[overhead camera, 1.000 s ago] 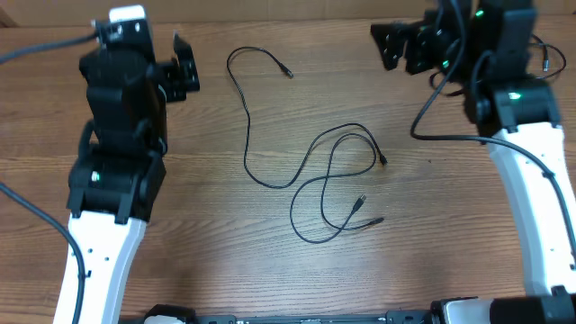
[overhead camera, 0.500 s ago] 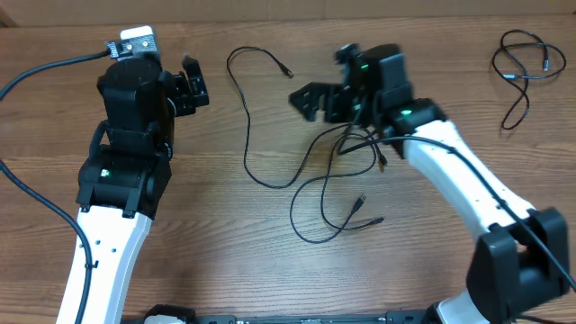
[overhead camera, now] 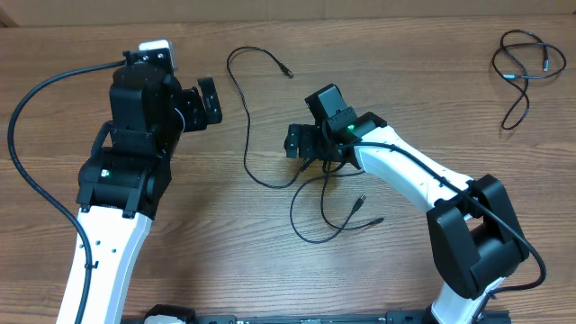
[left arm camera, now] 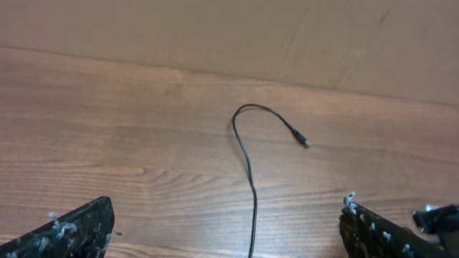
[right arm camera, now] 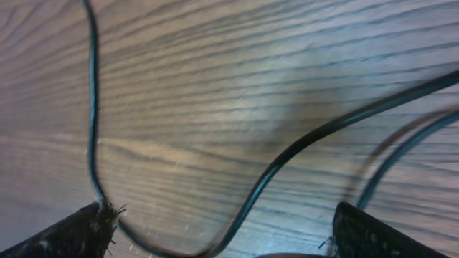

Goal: Untangle cables

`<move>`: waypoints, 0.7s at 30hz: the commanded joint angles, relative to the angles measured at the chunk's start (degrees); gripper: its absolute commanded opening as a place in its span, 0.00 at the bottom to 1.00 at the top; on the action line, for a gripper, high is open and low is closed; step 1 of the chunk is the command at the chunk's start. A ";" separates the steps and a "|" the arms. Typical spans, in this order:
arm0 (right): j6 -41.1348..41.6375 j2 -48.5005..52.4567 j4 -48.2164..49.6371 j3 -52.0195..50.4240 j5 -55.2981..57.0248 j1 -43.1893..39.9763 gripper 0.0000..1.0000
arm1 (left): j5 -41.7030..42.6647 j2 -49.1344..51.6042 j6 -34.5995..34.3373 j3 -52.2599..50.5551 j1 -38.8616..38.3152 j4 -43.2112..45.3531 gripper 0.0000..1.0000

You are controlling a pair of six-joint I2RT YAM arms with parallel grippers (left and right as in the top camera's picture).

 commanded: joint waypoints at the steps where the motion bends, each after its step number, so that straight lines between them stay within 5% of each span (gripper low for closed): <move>1: 3.15 1.01 1.64 -1.60 5.01 0.46 0.97 | 0.87 0.31 -0.94 -0.28 -0.37 -1.25 1.00; 9: 1.79 7.80 9.03 -3.04 4.87 0.50 0.95 | 0.87 0.79 -0.92 -0.28 -0.37 -3.69 1.00; 10: 1.44 8.50 9.55 -3.04 4.85 0.50 0.71 | 0.87 0.87 -0.92 -0.28 -0.37 -3.93 1.00; 11: 0.33 8.83 9.97 -3.02 4.57 0.50 0.12 | 0.87 0.94 -0.92 -0.28 -0.37 -4.17 1.00; 12: 0.31 8.90 10.27 -2.99 4.44 0.50 0.04 | 0.87 1.03 -0.92 -0.28 -0.37 -4.50 1.00; 21: -11.28 -0.48 3.91 8.96 4.11 -1.16 0.04 | 0.85 1.64 -0.28 -0.28 -0.37 -6.45 1.00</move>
